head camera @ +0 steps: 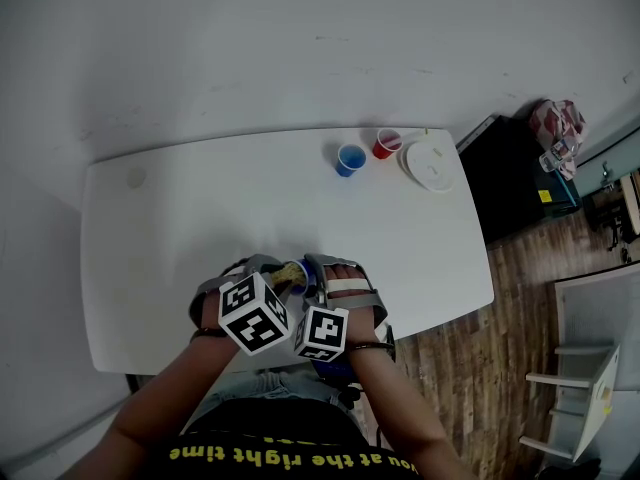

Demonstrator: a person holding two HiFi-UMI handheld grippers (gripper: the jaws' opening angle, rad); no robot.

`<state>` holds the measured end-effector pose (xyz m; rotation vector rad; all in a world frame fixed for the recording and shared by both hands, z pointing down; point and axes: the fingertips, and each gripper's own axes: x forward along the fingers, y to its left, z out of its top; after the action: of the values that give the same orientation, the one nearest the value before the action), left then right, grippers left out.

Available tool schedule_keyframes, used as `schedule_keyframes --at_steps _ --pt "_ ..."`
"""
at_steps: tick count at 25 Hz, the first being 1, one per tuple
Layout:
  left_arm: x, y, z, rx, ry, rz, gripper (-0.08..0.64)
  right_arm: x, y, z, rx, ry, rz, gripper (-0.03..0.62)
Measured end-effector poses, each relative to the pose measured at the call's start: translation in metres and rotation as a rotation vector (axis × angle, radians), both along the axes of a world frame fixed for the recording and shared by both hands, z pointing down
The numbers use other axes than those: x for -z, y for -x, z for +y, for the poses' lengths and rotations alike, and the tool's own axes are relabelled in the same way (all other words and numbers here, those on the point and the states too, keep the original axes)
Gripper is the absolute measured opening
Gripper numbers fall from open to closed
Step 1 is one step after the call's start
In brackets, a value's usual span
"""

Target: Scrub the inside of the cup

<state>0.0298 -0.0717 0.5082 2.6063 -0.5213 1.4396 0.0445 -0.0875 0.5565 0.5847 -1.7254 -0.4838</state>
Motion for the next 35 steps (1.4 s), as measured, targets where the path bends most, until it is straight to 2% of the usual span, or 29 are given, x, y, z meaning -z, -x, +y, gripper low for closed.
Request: schedule_keyframes --at_steps 10,20,35 --pt "-0.003 -0.004 0.006 -0.043 0.010 -0.038 0.112 0.000 0.002 -0.002 0.025 -0.002 0.028 0.265" --pt "-0.003 0.002 -0.004 0.004 0.019 -0.030 0.112 0.001 0.008 0.000 0.010 0.005 0.008 0.264" --pt "-0.004 -0.002 0.001 -0.042 0.039 -0.053 0.112 0.002 0.011 0.000 0.027 0.000 0.010 0.262"
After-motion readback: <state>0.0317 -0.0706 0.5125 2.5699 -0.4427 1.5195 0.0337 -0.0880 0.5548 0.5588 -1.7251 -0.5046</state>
